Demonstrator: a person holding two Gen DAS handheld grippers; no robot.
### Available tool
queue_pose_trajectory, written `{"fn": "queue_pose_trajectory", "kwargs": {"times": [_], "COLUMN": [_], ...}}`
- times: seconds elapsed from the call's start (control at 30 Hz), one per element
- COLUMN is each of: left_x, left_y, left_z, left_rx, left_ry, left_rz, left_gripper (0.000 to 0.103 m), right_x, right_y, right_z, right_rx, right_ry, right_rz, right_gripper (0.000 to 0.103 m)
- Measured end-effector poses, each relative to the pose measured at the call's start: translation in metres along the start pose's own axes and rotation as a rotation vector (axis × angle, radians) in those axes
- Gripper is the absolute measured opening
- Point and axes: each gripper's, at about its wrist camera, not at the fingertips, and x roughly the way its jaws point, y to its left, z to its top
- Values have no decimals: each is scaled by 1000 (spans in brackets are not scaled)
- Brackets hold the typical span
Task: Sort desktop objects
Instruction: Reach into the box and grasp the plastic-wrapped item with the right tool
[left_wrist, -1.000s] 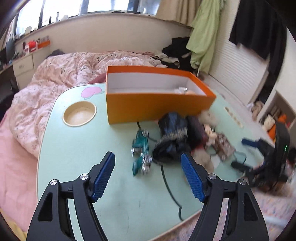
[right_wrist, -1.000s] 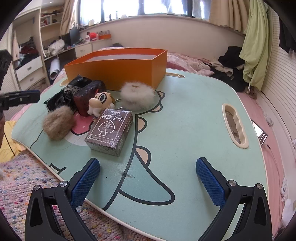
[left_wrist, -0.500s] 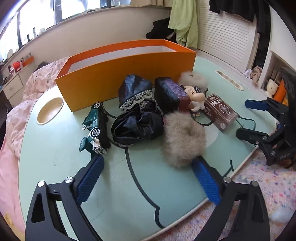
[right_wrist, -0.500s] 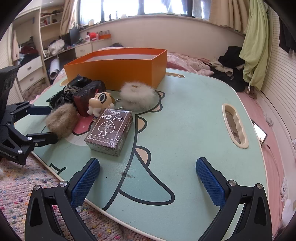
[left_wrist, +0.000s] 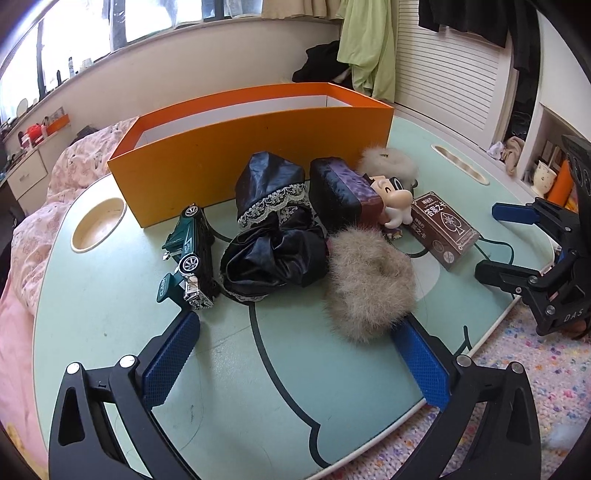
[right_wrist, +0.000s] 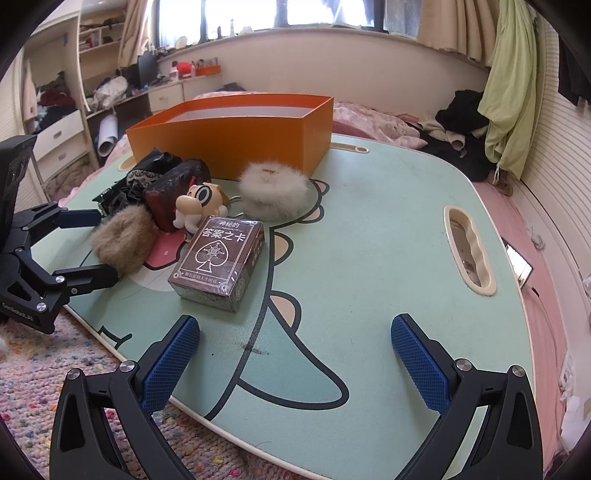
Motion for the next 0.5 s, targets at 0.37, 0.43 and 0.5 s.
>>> {"fn": "queue_pose_trajectory", "kwargs": {"times": [0.37,0.43,0.5], "left_x": [-1,-1,-1], "left_y": [0,0,-1], "left_z": [-1,0,0], "left_rx": [-1,0,0], "left_ry": [-8,-9,-10], "left_rz": [-2,-2,-2], "left_gripper": [103,103,103], "right_x": [-20,6,34], "right_y": [4,9,14], "right_z": [143,181,206], "right_rx": [71,66,58], "right_ry": [-40,79,180], "right_rz": [163,157,123], "right_gripper": [64,47,38]}}
